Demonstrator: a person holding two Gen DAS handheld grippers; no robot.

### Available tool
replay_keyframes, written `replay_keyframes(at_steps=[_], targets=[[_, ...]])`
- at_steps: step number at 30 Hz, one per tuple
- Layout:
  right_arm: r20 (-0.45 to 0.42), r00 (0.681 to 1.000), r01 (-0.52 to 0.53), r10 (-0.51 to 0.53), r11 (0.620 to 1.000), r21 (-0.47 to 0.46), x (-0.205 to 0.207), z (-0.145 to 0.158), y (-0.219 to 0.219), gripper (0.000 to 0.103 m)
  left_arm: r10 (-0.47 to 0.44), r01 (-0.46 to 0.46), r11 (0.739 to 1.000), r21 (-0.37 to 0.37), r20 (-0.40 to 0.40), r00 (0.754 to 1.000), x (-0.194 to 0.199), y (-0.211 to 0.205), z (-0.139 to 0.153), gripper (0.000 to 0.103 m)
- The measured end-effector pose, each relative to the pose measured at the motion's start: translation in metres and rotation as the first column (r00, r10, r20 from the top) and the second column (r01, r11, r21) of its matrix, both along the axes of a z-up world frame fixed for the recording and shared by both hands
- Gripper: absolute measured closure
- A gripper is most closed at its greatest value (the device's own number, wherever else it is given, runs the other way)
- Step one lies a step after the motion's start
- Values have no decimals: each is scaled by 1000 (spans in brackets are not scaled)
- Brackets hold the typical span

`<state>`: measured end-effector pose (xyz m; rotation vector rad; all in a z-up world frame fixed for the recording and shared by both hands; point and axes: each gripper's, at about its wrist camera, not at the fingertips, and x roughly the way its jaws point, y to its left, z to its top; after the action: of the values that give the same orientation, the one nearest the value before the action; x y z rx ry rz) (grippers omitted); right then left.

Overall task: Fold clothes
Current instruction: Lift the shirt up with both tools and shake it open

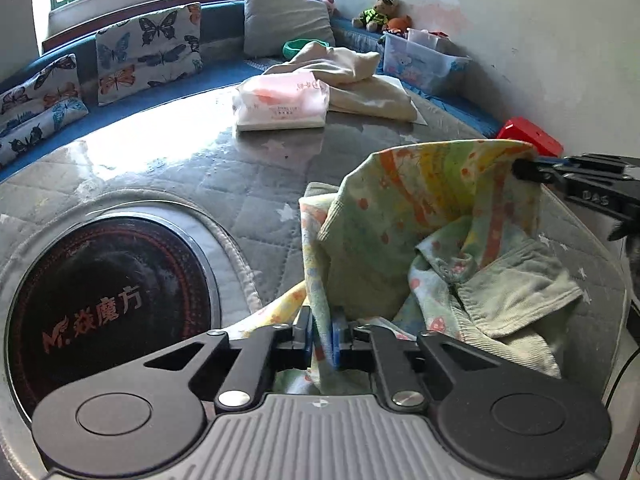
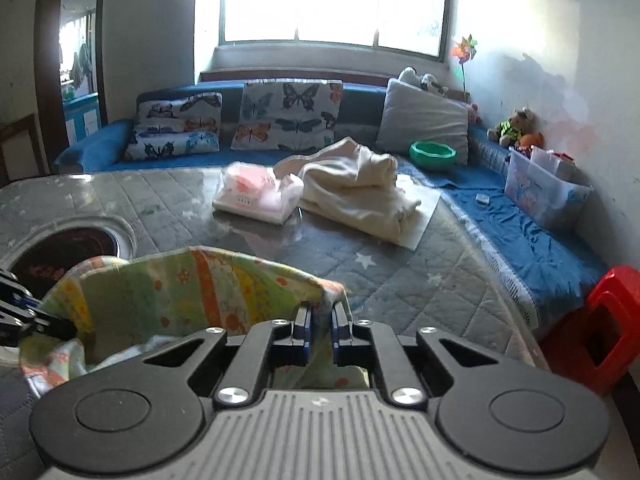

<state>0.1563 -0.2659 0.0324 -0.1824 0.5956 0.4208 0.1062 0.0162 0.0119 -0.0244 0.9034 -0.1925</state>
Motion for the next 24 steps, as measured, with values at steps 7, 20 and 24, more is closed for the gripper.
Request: replay_keyframes(at_steps=[7,20,24], targets=[[88,996,-40,34,997,64,-1,33,15,96,86,-85,996,-15,102,991,-3,31,33,101],[275,958,-150,85,963,223,-24,100,36,97,176,-176,984,-32,339,924,-41,76,128,101],[300,947,-204,119,941,269,-36,122,22,97,183,-192,981,-12,378,907,-59,84,147,101]])
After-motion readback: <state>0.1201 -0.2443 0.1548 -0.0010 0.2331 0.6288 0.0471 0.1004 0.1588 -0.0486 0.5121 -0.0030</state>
